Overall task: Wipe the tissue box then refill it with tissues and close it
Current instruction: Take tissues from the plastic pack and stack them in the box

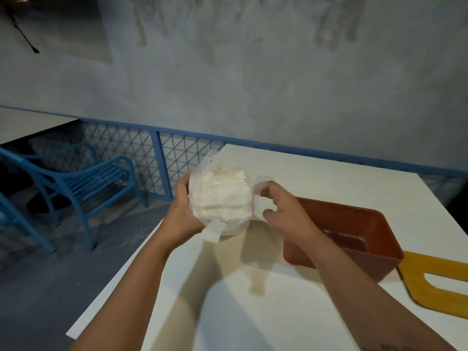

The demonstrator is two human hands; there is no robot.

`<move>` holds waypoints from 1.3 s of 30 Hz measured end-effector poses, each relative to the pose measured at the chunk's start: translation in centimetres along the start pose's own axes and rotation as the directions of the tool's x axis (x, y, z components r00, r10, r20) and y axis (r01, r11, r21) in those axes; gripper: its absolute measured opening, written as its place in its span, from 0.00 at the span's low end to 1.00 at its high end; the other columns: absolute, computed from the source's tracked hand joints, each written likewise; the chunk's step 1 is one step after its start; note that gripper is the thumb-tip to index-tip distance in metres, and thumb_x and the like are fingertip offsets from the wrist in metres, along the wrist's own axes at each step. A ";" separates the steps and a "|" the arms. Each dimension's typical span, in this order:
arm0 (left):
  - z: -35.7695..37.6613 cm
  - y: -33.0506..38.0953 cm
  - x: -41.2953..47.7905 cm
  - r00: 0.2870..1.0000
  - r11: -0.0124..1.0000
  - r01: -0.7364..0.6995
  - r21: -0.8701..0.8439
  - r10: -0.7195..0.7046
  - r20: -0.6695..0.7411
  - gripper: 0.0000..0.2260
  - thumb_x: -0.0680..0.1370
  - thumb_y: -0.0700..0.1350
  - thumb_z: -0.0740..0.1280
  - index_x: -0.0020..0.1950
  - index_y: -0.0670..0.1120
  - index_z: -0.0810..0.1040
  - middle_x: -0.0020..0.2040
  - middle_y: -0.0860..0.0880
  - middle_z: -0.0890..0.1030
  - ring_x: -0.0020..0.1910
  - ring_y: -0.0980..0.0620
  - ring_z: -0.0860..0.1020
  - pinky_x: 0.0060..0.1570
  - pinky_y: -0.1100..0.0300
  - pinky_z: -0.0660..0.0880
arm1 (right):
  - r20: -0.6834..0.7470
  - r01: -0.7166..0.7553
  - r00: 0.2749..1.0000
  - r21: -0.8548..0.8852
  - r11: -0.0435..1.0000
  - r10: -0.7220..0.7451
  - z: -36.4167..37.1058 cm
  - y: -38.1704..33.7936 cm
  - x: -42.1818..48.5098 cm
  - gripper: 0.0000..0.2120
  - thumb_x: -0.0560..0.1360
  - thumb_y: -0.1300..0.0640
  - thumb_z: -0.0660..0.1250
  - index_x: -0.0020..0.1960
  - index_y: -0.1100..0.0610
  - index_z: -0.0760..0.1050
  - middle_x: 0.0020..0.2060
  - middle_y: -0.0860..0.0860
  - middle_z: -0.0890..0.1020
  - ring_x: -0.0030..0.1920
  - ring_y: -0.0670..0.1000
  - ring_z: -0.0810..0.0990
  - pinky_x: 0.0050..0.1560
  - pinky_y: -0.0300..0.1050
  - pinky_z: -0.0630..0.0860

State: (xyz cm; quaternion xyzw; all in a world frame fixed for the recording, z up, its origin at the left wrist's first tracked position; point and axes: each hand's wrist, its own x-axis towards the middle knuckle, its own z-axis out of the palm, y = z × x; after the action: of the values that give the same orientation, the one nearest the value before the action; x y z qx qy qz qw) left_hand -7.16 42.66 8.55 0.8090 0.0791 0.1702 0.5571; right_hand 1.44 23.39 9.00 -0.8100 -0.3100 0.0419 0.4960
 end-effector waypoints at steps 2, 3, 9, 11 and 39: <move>-0.1 0.0 -0.2 1.000 0.999 -0.004 0.037 0.004 0.003 0.47 0.63 0.40 0.79 0.72 0.55 0.52 0.61 0.57 0.68 0.53 0.67 0.70 0.50 0.72 0.71 | -0.172 -0.018 0.984 0.107 0.994 0.036 -1.4 -1.2 0.1 0.19 0.73 0.73 0.60 0.53 0.51 0.72 0.49 0.44 0.78 0.55 0.46 0.77 0.53 0.29 0.71; -0.1 0.0 -0.3 1.000 0.999 -0.007 0.051 0.006 0.004 0.47 0.64 0.40 0.78 0.72 0.55 0.52 0.62 0.57 0.67 0.53 0.67 0.70 0.49 0.74 0.70 | -0.268 0.013 0.963 0.159 0.987 0.031 -2.0 -2.1 0.2 0.15 0.75 0.70 0.61 0.52 0.51 0.73 0.47 0.45 0.79 0.53 0.47 0.78 0.54 0.34 0.73; 0.0 -0.2 -0.3 1.000 0.988 -0.012 0.152 0.010 0.011 0.50 0.62 0.44 0.80 0.72 0.54 0.51 0.66 0.55 0.65 0.62 0.55 0.69 0.57 0.62 0.70 | -0.121 0.208 0.968 -0.102 0.973 -0.220 -4.1 -8.6 1.1 0.08 0.73 0.60 0.69 0.41 0.48 0.77 0.48 0.43 0.77 0.47 0.38 0.75 0.48 0.24 0.68; -0.1 -0.3 -0.4 1.000 0.987 -0.014 0.159 0.012 0.013 0.49 0.62 0.44 0.80 0.72 0.54 0.51 0.65 0.56 0.64 0.62 0.55 0.69 0.56 0.61 0.70 | 0.054 0.215 0.976 -0.314 0.925 -0.209 -3.2 -9.5 1.8 0.09 0.73 0.62 0.68 0.43 0.48 0.81 0.53 0.43 0.74 0.51 0.39 0.72 0.50 0.27 0.67; -0.6 -0.8 -1.3 0.997 0.990 -0.064 0.124 0.058 0.051 0.48 0.60 0.41 0.81 0.70 0.57 0.54 0.64 0.58 0.64 0.61 0.59 0.69 0.44 0.79 0.70 | 0.129 0.224 0.974 -0.648 0.728 -0.184 0.9 -9.1 4.6 0.12 0.73 0.49 0.69 0.55 0.50 0.80 0.57 0.47 0.75 0.53 0.46 0.73 0.46 0.38 0.65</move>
State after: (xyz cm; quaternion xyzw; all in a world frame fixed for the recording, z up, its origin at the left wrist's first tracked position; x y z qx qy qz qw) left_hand -8.49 43.06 7.77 0.8483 0.0516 0.1628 0.5013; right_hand 0.65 29.46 17.21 -0.8920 -0.4055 -0.1019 0.1718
